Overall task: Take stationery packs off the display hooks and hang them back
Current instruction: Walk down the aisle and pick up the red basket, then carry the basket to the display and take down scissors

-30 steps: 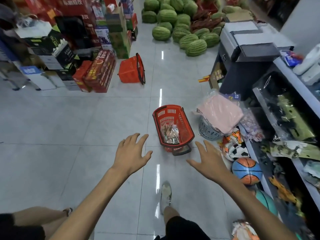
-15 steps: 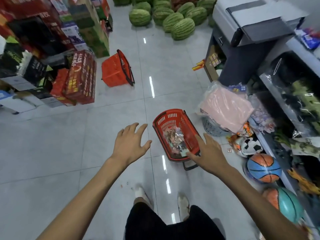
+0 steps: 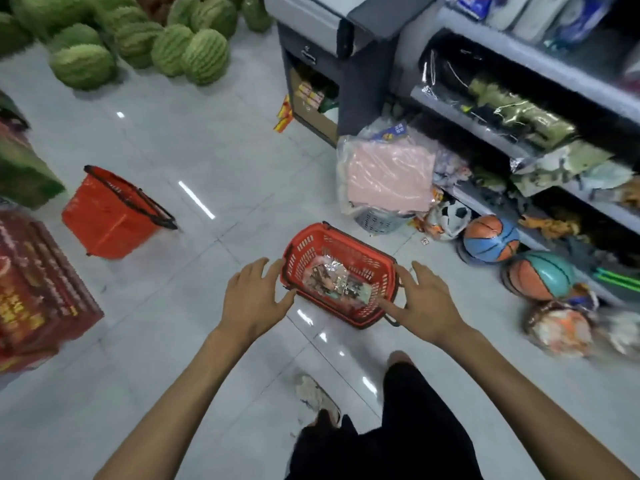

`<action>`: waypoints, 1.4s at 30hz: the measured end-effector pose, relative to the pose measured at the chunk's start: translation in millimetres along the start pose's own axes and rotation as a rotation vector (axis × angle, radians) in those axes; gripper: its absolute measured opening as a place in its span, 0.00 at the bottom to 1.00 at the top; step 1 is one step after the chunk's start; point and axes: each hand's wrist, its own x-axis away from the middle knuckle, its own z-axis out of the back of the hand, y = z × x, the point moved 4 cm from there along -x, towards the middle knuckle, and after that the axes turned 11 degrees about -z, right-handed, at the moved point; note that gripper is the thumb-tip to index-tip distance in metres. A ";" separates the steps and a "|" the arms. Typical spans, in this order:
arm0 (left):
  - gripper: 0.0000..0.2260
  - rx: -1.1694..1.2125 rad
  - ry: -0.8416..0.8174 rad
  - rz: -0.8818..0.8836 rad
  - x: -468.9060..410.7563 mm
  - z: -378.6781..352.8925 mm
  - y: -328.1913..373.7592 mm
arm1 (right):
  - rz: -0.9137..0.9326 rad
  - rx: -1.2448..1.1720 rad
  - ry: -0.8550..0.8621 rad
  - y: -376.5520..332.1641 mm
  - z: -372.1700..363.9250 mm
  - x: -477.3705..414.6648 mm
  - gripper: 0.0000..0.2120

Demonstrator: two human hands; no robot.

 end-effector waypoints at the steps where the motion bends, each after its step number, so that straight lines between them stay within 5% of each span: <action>1: 0.37 -0.003 -0.018 -0.032 -8.6 -1.3 -6.4 | -0.044 -0.022 -0.004 1.8 -5.3 2.6 0.42; 10: 0.33 -0.082 -0.113 -0.200 -86.3 -34.8 -51.7 | -0.298 -0.168 0.027 19.1 -59.6 -10.9 0.40; 21: 0.37 -0.232 -0.362 -0.156 -179.8 -115.0 -102.2 | -0.471 -0.367 -0.098 11.0 -149.6 -115.8 0.38; 34: 0.40 -0.311 -0.481 -0.144 -304.7 -331.1 -187.5 | -0.786 -0.482 -0.170 76.9 -346.6 -217.9 0.35; 42: 0.48 -0.169 -0.417 -0.079 -359.7 -444.3 -208.2 | -1.018 -0.590 -0.106 130.1 -441.8 -281.4 0.42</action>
